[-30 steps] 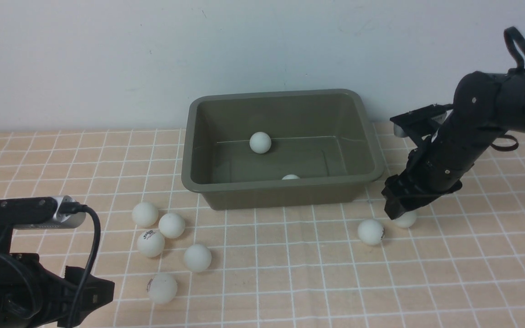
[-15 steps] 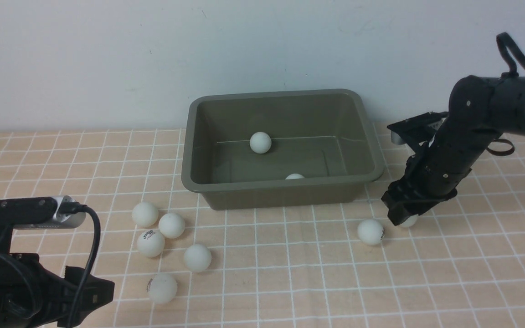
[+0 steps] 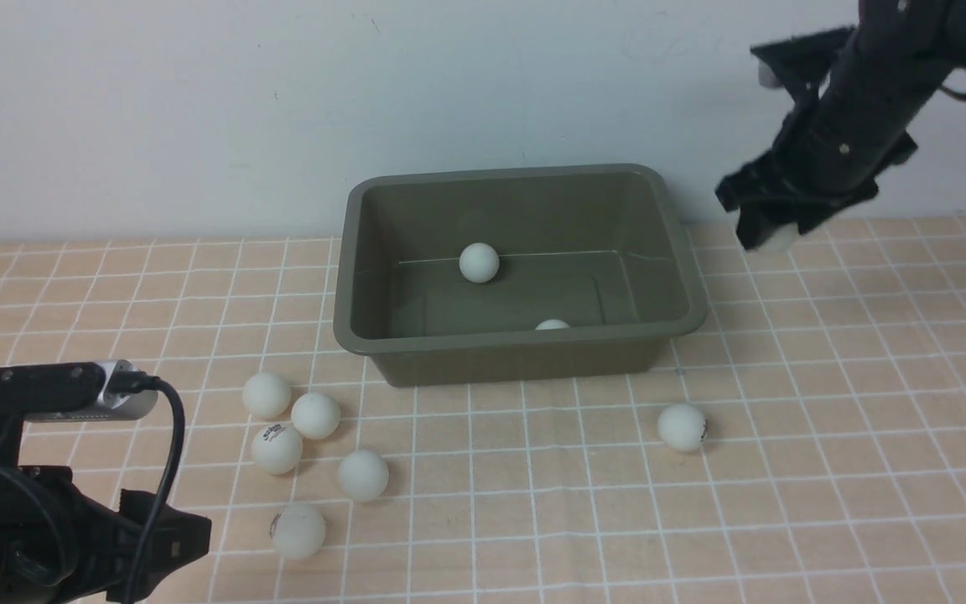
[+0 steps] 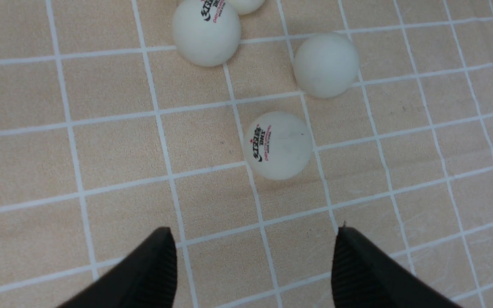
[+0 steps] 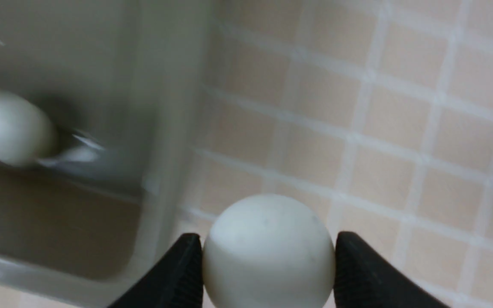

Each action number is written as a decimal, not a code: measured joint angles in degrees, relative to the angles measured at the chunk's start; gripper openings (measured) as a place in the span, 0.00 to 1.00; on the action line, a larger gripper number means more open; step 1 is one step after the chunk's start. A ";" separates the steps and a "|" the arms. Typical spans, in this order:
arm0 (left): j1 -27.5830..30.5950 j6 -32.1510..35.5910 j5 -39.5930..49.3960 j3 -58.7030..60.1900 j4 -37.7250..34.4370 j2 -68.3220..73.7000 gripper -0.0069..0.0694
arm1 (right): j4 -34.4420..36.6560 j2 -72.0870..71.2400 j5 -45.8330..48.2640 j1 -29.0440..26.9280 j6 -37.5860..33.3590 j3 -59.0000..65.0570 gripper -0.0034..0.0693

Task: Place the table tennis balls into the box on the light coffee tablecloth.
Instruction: 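Release the ping pong ball into the bin and lift the gripper away, then reach for and grasp a ping pong ball on the table, then release the ping pong ball into the bin and lift the gripper away, then reach for and grasp a ping pong ball on the table beside the basket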

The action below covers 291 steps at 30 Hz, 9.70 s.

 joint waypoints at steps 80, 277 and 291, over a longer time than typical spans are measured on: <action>0.00 1.54 1.42 0.00 -4.02 0.00 0.62 | 4.45 -14.94 -14.60 7.03 -1.69 35.24 0.78; -23.90 -12.75 -5.71 -17.21 26.42 27.73 0.77 | 0.19 -81.11 0.33 2.09 -1.35 49.56 0.34; -23.90 -12.06 -10.16 -17.36 26.36 33.58 0.77 | 1.26 -81.11 0.33 2.09 -1.96 49.56 0.34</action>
